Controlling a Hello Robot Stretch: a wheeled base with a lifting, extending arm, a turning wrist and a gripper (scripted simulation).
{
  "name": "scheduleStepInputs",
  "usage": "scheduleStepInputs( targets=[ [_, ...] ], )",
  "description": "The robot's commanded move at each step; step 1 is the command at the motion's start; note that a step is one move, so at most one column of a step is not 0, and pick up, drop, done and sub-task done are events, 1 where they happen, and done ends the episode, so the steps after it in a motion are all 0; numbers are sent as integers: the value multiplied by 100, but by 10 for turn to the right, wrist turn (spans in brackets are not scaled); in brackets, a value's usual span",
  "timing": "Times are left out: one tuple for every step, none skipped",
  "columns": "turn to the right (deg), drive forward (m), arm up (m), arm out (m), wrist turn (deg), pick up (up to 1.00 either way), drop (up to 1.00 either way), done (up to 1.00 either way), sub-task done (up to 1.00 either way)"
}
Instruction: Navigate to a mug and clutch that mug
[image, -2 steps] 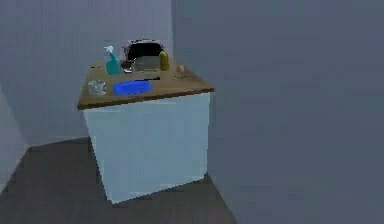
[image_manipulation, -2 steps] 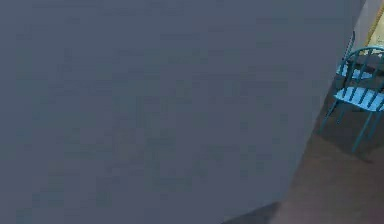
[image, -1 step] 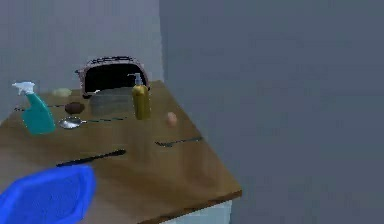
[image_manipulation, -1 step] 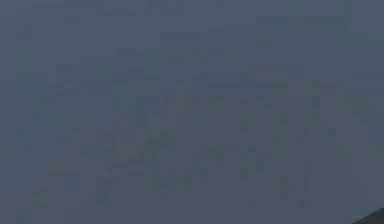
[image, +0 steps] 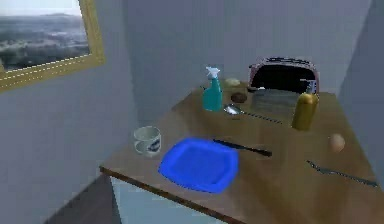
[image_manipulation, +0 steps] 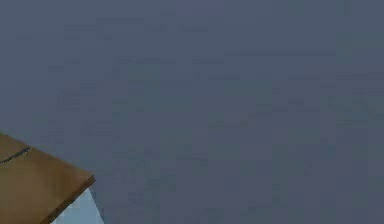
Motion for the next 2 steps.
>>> scheduleStepInputs(
  targets=[
    [-450, 0, 0, 0, 0, 0, 0, 0, 0],
    [-450, 0, 0, 0, 0, 0, 0, 0, 0]
  ],
)
